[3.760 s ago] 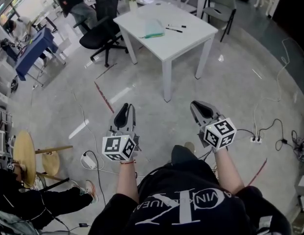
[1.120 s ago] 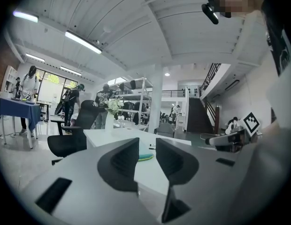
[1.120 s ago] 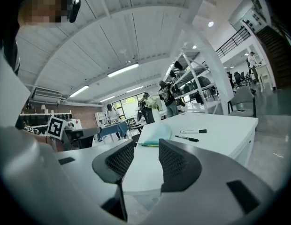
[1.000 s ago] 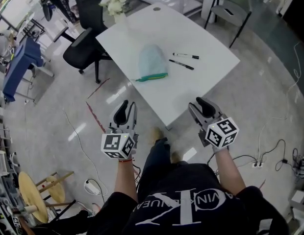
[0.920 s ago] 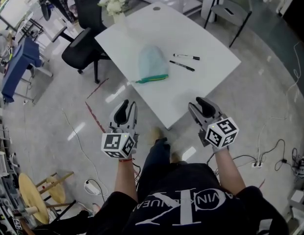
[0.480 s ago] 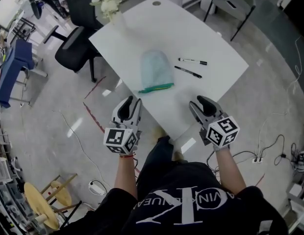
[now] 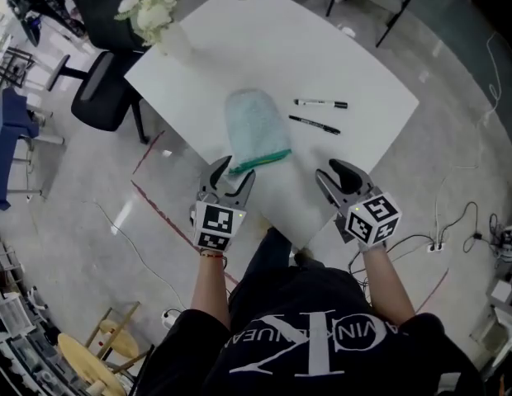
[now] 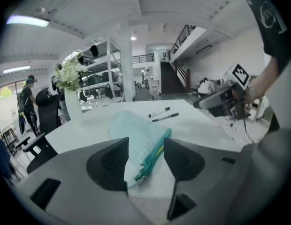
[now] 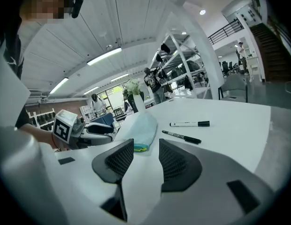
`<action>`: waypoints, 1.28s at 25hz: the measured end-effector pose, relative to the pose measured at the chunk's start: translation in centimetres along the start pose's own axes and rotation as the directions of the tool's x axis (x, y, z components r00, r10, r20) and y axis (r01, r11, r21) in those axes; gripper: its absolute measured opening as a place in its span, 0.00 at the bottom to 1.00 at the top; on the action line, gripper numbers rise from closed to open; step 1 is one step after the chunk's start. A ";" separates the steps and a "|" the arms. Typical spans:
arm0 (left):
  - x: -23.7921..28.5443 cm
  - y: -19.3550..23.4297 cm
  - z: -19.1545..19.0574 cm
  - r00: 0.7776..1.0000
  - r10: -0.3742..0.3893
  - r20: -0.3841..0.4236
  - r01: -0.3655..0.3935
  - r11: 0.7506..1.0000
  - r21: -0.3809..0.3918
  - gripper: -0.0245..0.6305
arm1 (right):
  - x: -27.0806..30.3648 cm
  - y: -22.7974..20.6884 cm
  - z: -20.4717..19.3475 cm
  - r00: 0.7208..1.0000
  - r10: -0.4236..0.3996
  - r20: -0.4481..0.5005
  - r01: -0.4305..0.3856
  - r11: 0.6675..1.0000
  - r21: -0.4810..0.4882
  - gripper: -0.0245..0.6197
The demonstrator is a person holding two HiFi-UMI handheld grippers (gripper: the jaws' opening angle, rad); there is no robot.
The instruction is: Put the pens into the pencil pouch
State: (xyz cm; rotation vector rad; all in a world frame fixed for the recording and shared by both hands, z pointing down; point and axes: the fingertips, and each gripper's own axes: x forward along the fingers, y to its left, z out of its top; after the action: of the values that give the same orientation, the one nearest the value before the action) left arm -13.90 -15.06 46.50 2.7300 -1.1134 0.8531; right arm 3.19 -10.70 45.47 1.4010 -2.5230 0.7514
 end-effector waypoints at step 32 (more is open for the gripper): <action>6.0 0.1 -0.9 0.964 0.095 -0.248 -0.119 0.990 -0.081 0.07 | 4.4 -8.8 0.1 0.965 0.007 -0.260 -0.085 0.954 -0.287 0.31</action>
State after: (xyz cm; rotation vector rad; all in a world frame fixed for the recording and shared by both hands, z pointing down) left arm -10.87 -18.71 50.34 2.4264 -1.2233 1.0845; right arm 8.10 -17.90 50.09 1.0740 -2.3529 0.4964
